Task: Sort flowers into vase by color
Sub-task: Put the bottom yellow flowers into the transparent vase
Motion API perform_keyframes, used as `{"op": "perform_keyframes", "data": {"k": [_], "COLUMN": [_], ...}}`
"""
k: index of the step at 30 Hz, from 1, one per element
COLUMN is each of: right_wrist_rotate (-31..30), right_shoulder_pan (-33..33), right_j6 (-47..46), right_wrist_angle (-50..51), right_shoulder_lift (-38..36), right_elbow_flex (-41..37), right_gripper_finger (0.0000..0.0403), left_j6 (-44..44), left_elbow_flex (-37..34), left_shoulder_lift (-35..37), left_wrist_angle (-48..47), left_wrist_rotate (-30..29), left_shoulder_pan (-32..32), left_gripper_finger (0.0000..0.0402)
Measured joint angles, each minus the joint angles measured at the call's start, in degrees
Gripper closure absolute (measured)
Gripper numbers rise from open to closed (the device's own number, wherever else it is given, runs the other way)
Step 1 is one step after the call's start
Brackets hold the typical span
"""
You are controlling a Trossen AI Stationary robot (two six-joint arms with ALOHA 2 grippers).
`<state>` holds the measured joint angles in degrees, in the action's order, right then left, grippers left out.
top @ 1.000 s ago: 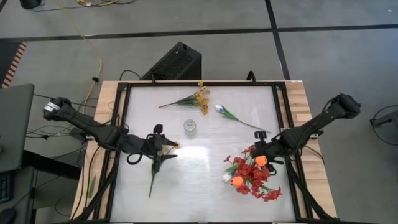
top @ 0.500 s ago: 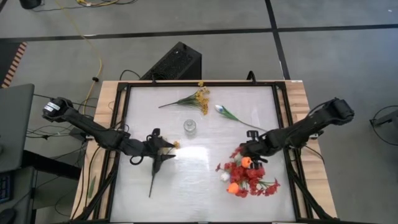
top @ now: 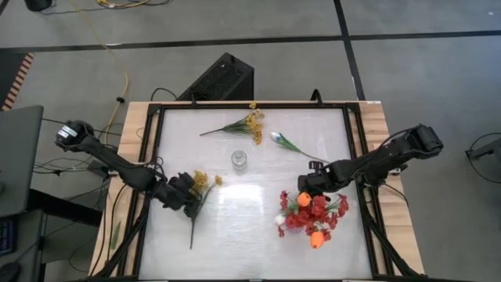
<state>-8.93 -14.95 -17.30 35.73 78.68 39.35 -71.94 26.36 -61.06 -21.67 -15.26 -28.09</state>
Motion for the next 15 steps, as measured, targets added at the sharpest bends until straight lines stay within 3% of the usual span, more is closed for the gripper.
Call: {"op": "perform_keyframes", "data": {"k": [6,12,15], "right_wrist_rotate": [0.0,0.1,1.9], "right_shoulder_pan": [0.1,0.0,0.0], "right_j6": [0.7,0.5,-3.8], "right_wrist_angle": [0.3,1.8,2.3], "right_shoulder_lift": [-2.9,-6.1,-7.4], "right_elbow_flex": [0.0,0.0,0.0], "right_gripper_finger": [0.027,0.027,0.027], "left_j6": [-8.0,-7.4,-10.3], "left_elbow_flex": [1.8,8.0,10.9], "left_shoulder_lift": [0.0,0.0,-1.4], "left_wrist_angle": [-4.7,-10.5,-16.5], "left_wrist_rotate": [1.2,2.6,4.1], "left_shoulder_pan": [-3.4,-4.3,-5.5], "left_gripper_finger": [0.0203,0.0204,0.0208]}}
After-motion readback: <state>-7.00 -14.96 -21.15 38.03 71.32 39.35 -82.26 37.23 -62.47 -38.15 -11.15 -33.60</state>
